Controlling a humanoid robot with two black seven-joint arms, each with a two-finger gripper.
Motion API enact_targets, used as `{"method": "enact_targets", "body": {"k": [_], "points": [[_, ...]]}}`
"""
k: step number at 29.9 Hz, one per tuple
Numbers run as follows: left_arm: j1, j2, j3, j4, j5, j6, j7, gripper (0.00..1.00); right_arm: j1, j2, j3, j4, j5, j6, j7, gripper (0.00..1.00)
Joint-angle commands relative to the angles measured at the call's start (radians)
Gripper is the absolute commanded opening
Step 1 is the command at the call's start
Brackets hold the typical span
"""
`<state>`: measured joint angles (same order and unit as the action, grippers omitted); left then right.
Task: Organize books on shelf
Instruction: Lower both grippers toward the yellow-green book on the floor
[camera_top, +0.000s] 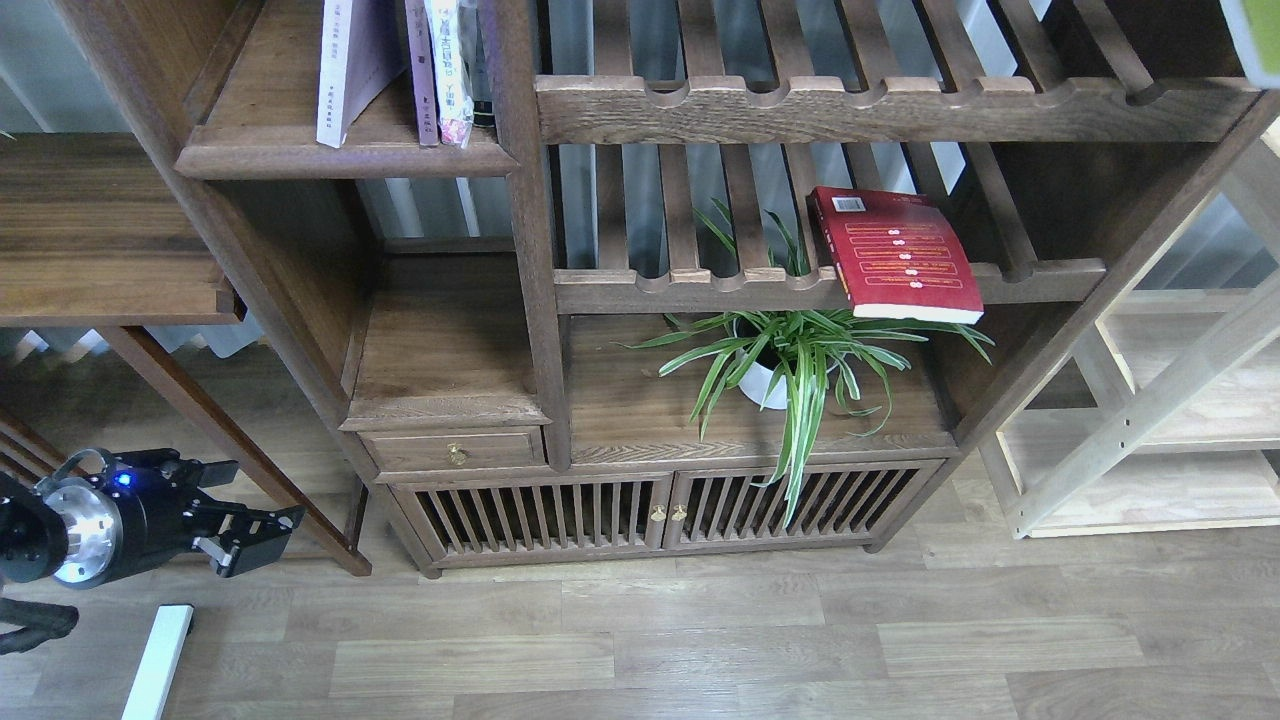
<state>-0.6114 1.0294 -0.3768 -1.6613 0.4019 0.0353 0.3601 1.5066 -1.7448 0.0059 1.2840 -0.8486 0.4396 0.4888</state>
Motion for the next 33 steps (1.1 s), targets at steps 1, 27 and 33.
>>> {"method": "enact_targets", "body": {"k": [1, 27, 33], "points": [[0.001, -0.002, -0.001, -0.002, 0.0, 0.0, 0.0, 0.85, -0.002, -0.001, -0.02, 0.0, 0.003, 0.047, 0.0, 0.0], [0.007, -0.138, 0.016, 0.041, 0.031, 0.006, 0.002, 0.85, -0.003, -0.001, -0.483, -0.025, -0.13, 0.049, 0.0, 0.01], [0.01, -0.213, 0.024, 0.089, 0.06, 0.006, 0.002, 0.85, -0.002, -0.001, -0.592, -0.025, -0.178, 0.049, 0.0, 0.02]]}}
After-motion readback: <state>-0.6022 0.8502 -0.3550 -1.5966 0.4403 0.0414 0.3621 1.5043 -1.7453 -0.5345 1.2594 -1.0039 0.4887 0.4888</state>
